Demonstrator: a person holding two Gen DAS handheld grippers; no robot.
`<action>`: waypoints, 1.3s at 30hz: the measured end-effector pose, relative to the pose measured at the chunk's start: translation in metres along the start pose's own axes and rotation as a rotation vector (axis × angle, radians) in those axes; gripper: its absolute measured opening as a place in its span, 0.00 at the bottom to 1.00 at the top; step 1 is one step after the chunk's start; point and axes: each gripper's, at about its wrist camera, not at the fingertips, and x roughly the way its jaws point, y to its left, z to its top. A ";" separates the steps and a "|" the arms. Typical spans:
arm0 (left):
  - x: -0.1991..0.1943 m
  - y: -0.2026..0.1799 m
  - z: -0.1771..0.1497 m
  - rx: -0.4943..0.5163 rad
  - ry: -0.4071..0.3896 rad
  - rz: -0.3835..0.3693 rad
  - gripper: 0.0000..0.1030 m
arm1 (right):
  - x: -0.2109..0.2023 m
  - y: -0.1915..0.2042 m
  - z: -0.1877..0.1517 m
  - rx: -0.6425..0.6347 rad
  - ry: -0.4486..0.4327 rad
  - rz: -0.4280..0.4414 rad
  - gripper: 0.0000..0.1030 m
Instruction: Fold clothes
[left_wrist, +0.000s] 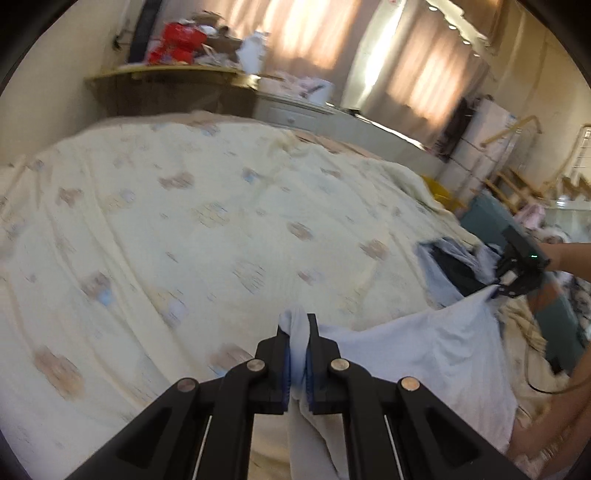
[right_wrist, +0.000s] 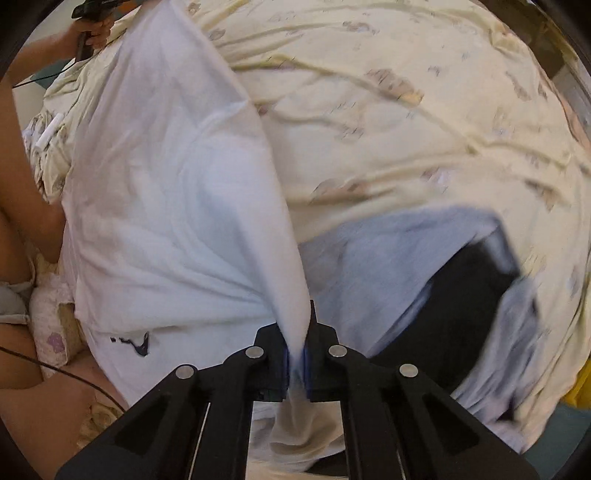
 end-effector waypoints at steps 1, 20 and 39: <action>0.002 0.006 0.009 -0.003 -0.008 0.030 0.06 | -0.003 -0.009 0.009 0.003 -0.008 -0.019 0.04; 0.137 0.113 0.123 0.070 0.123 0.479 0.27 | 0.016 -0.217 0.201 0.204 -0.005 -0.263 0.25; 0.082 0.001 -0.050 -0.139 0.255 0.049 0.48 | 0.061 -0.172 0.019 0.931 -0.518 0.448 0.25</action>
